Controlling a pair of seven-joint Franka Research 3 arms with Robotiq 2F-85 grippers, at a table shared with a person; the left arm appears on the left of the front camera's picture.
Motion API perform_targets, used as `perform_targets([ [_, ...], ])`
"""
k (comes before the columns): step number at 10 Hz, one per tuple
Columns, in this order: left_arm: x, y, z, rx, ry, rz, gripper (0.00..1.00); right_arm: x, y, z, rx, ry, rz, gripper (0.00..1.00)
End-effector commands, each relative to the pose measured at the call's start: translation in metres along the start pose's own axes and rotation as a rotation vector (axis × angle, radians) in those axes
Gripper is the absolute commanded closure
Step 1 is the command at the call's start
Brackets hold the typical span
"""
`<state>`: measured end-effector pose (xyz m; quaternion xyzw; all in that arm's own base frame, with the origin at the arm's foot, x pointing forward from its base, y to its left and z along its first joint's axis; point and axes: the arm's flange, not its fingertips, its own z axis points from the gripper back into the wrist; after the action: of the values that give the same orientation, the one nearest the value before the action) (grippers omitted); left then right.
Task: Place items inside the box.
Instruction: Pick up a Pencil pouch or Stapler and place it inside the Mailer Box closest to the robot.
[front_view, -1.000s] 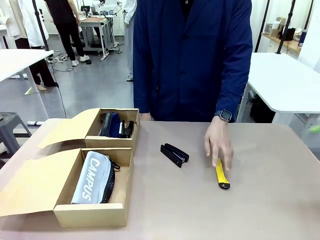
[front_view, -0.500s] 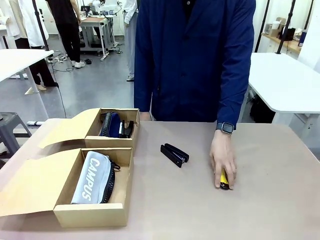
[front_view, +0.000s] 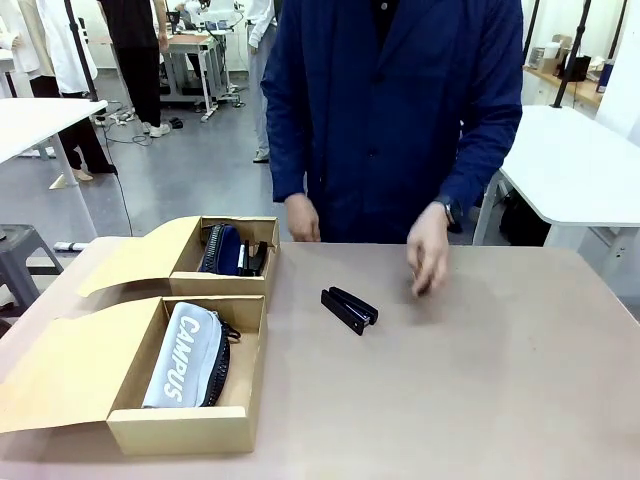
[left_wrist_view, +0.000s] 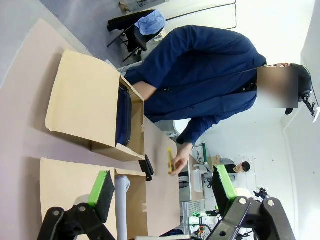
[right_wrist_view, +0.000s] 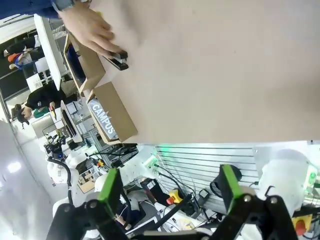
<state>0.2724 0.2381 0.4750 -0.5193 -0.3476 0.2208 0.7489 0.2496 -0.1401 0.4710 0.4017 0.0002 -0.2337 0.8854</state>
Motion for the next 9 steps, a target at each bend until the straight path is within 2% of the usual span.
perform_targets([
  [1, -0.001, 0.0, -0.001, -0.027, -0.013, -0.018, 0.0, 0.0, 0.0, 0.0, 0.012, -0.012, -0.019, 0.0],
  [2, -0.001, 0.0, -0.001, -0.027, -0.013, -0.018, 0.0, 0.0, 0.0, 0.0, 0.0, 0.0, 0.0, 0.0],
  [3, -0.001, 0.0, -0.001, -0.027, -0.013, -0.018, 0.0, 0.003, 0.025, -0.019, -0.039, -0.007, 0.02, 0.0],
  [4, -0.001, 0.0, -0.001, -0.027, -0.013, -0.018, 0.0, 0.006, 0.06, -0.042, -0.14, -0.057, -0.031, 0.0],
  [6, -0.001, 0.0, -0.001, -0.027, -0.013, -0.018, 0.0, 0.01, 0.159, -0.117, -0.347, -0.08, 0.08, 0.0],
  [7, -0.001, 0.0, -0.001, -0.027, -0.013, -0.018, 0.0, 0.011, 0.204, -0.162, -0.444, -0.05, 0.091, 0.0],
  [9, -0.001, 0.0, -0.001, -0.027, -0.013, -0.018, 0.0, -0.005, 0.276, -0.261, -0.602, -0.08, 0.103, 0.0],
])
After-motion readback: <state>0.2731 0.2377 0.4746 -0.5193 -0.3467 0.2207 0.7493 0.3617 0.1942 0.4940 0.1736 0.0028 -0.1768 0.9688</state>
